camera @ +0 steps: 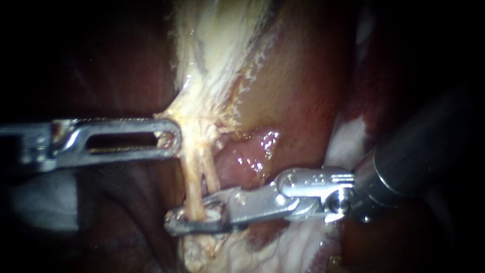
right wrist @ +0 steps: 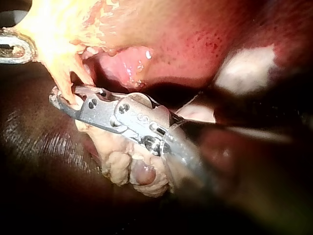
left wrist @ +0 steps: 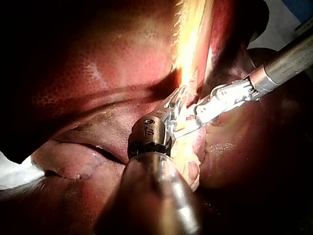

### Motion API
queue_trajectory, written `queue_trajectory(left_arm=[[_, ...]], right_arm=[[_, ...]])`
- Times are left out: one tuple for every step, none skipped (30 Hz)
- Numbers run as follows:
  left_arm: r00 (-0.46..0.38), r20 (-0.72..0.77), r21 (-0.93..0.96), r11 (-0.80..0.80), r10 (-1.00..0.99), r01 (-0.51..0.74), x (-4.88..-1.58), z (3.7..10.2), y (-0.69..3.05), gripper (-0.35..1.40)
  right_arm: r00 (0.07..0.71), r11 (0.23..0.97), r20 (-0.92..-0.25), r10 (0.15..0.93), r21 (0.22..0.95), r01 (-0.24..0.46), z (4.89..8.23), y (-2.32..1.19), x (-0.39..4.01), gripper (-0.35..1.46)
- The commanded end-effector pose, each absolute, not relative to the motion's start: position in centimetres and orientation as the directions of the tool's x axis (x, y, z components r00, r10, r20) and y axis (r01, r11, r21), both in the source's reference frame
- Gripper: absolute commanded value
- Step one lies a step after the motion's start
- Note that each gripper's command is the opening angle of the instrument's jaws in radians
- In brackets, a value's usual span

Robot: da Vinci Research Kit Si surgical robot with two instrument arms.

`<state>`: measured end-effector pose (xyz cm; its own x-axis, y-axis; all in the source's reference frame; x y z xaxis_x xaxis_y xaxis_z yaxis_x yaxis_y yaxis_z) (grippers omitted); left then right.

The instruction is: Clipping second clip left tube

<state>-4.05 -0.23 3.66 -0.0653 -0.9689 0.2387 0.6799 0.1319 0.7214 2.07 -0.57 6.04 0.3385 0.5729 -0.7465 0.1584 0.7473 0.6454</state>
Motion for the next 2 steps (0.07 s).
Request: queue_trajectory(left_arm=[[-0.064,0.239,0.723,0.133,-0.969,0.678,-4.05,3.66,-0.22,-0.35],[-0.064,0.239,0.723,0.133,-0.969,0.678,-4.05,3.67,-0.22,-0.35]], right_arm=[[0.339,0.748,-0.747,0.573,0.645,0.158,6.04,-0.58,2.07,-0.35],[0.339,0.748,-0.747,0.572,0.645,0.159,6.04,-0.58,2.07,-0.35]])
